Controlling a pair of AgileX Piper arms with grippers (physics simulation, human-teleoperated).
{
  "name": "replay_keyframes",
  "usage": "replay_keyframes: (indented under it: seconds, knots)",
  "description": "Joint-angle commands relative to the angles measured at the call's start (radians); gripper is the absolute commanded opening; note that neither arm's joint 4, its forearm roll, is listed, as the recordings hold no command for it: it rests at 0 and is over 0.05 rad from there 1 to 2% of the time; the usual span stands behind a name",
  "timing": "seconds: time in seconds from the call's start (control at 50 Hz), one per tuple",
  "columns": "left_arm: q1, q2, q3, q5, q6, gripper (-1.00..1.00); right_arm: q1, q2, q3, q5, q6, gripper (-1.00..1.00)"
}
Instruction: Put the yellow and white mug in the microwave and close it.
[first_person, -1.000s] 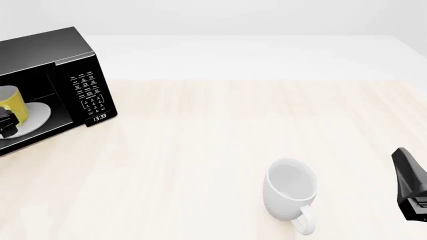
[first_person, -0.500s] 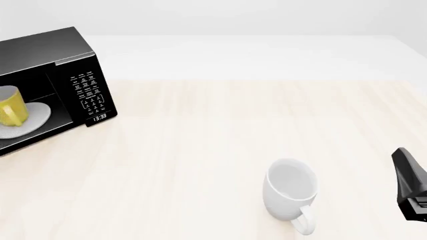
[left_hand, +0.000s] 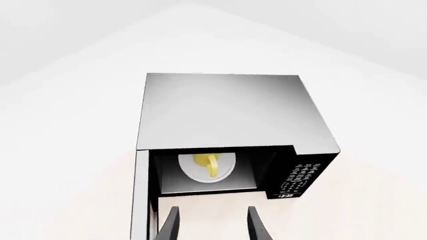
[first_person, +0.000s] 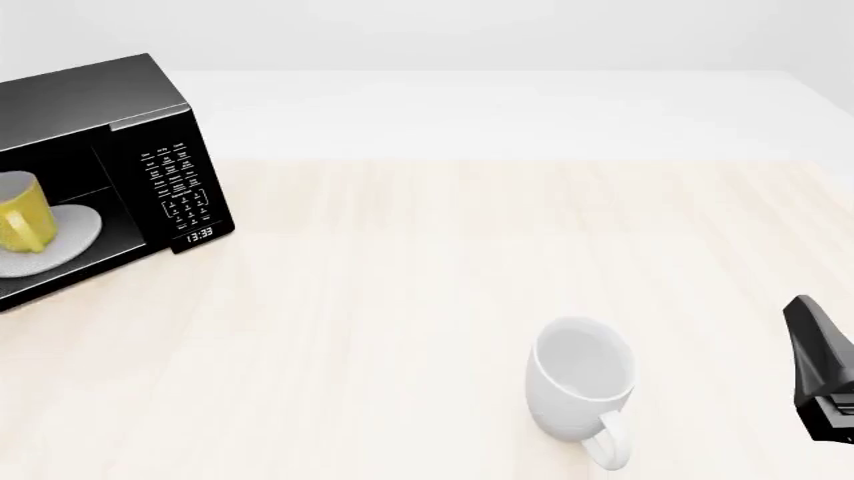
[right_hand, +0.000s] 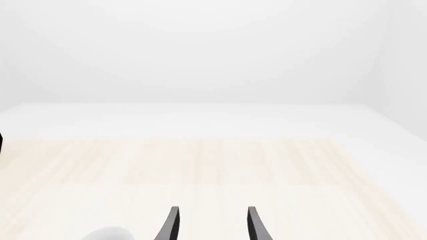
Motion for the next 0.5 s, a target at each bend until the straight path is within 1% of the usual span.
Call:
replay_keyframes:
  seconds: [0.02,0.08,0.12,0.14,0.18,0.2,0.28,0.32,0.36,0.38,0.4,0.42,0.48,0.5]
  knots:
    - [0.073,-0.018,-0.056,0.05,-0.01,1.0,0.0,-0.001,0.001,0.0,0.0,1.0]
    - [0.09,-0.019,-0.063,0.054,-0.011,1.0,0.0,-0.001,0.001,0.0,0.0,1.0]
    - [0.101,-0.032,-0.07,0.056,-0.027,1.0,0.0,-0.001,0.001,0.0,0.0,1.0]
    - [0.105,-0.03,-0.073,0.058,-0.017,1.0,0.0,-0.001,0.001,0.0,0.0,1.0]
    - [0.12,-0.019,-0.074,0.061,-0.022,1.0,0.0,-0.001,0.001,0.0,0.0,1.0]
    - [0.148,-0.004,-0.075,0.065,-0.02,1.0,0.0,-0.001,0.001,0.0,0.0,1.0]
    - [0.179,-0.012,-0.091,0.081,-0.025,1.0,0.0,-0.001,0.001,0.0,0.0,1.0]
    - [0.227,-0.01,-0.101,0.081,-0.017,1.0,0.0,-0.001,0.001,0.0,0.0,1.0]
    - [0.252,-0.007,-0.11,0.08,-0.018,1.0,0.0,-0.001,0.001,0.0,0.0,1.0]
    - [0.291,-0.003,-0.115,0.08,-0.012,1.0,0.0,-0.001,0.001,0.0,0.0,1.0]
    - [0.299,0.001,-0.117,0.08,-0.014,1.0,0.0,-0.001,0.001,0.0,0.0,1.0]
    - [0.338,0.004,-0.119,0.079,-0.012,1.0,0.0,-0.001,0.001,0.0,0.0,1.0]
    - [0.384,0.024,-0.121,0.084,0.0,1.0,0.0,-0.001,0.001,0.0,0.0,1.0]
    - [0.396,0.025,-0.124,0.084,0.018,1.0,0.0,-0.001,0.001,0.0,0.0,1.0]
